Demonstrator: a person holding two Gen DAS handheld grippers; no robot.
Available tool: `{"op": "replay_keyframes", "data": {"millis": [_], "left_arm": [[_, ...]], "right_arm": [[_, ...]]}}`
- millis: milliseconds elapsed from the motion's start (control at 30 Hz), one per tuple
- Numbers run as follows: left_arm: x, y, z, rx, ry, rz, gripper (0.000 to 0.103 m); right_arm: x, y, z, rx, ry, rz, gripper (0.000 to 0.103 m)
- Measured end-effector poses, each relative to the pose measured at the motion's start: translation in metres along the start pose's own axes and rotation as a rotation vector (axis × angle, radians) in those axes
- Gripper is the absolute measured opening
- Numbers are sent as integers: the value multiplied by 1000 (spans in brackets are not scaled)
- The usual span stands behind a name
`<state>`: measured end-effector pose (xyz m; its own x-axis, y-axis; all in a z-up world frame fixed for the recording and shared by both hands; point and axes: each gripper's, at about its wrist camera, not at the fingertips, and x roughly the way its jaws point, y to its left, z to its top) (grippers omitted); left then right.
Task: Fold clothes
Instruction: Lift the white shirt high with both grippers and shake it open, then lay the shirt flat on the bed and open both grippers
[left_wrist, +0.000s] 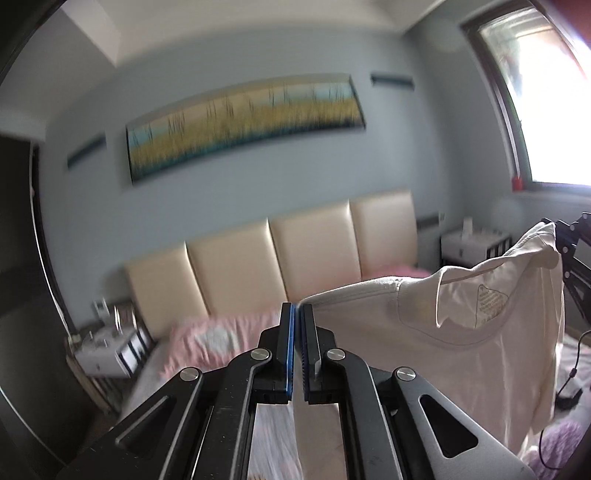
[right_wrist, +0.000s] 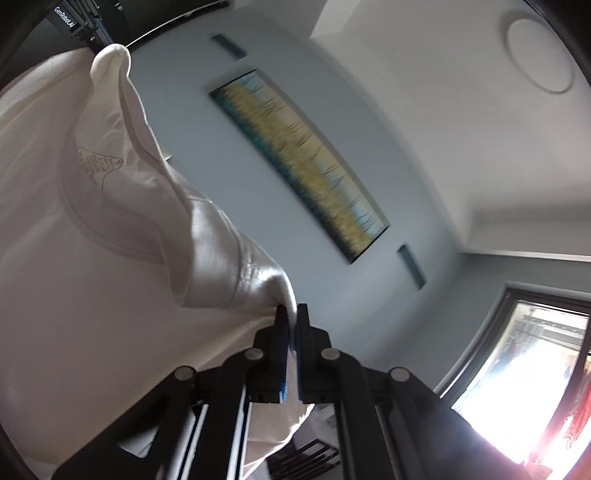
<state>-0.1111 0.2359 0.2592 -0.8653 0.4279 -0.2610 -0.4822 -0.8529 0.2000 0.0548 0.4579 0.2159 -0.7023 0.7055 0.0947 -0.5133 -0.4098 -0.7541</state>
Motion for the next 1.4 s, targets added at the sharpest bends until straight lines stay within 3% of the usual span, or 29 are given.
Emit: {"op": "replay_keyframes", "data": {"millis": [300,567,800,967,1033,1100,1233,1400], "left_arm": [[216,-9,-93,-13,290,30,3],[417,-24,-207,-36,555,51,3],[523,-34,-282,-56,710,41,4],[561,-33,-323,-128,838,19,13],[561,-30,-332,-150,858,29,30],[551,-26,-332,-165,826,43,50],[509,-18,-322,-218,770,34,55],[443,-32,-310,-222,741,-28,55]], "right_arm": [[173,136,-75,-6,203,208,3],[340,275,-147,4,402,376,3],[413,370,-209,78,571,527,3],[442,401,-242,199,711,648,3],[444,399,-252,268,758,687,6],[444,389,-257,361,801,721,7],[432,359,-267,539,860,785,15],[391,318,-269,656,879,779,18]]}}
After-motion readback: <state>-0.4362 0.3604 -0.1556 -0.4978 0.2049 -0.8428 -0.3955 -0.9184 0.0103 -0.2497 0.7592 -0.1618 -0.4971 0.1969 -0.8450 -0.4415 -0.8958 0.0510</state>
